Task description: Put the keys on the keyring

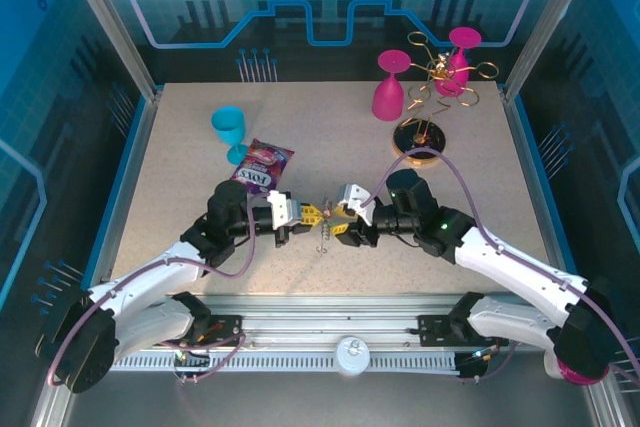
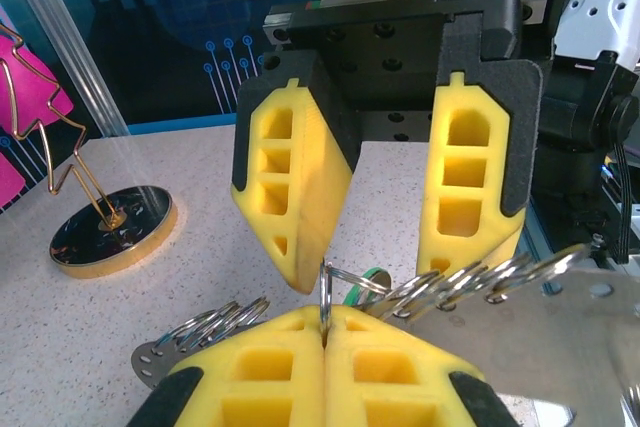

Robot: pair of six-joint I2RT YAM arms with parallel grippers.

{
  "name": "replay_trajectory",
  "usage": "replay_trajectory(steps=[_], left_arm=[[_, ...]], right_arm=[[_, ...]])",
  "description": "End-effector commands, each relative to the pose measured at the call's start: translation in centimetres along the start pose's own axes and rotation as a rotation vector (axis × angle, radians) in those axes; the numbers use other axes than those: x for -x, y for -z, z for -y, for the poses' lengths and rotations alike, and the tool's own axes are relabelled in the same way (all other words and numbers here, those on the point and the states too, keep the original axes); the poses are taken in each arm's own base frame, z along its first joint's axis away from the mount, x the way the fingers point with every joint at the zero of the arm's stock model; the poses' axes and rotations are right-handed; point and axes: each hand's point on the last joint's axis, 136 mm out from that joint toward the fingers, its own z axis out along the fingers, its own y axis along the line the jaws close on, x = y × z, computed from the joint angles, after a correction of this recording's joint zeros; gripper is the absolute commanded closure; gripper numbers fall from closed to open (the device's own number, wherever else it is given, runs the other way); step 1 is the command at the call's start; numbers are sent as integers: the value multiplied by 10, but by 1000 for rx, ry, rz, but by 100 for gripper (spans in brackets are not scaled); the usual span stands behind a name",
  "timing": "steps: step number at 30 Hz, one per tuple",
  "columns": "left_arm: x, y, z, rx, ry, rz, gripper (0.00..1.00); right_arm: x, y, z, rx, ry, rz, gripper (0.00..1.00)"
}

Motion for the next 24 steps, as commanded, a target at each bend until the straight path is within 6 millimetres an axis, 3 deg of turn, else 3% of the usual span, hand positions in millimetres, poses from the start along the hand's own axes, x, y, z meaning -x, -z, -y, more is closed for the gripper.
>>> replay_trajectory(steps=[1, 10, 14, 17, 18, 22, 24], left_arm=[[12, 3, 4, -12, -17, 54, 100], [19, 5, -5, 46, -9, 106, 100], [27, 6, -7, 49, -9, 139, 100], [29, 5, -8, 48, -6, 151, 100], [30, 5, -7, 47, -7, 153, 100], [28, 5, -6, 40, -13, 146, 100], [26, 5, -5, 37, -17, 141, 100]], right_arm=[[9, -5, -6, 37, 3, 43, 63], [-5, 0, -2, 0, 10, -60, 100], [-23, -4, -5, 17, 9, -132, 100], [-20, -10, -11, 43, 19, -128, 100], [-16, -11, -12, 50, 23, -118, 99], [1, 5, -7, 26, 27, -52, 68], [7, 19, 0, 5, 21, -21, 61]])
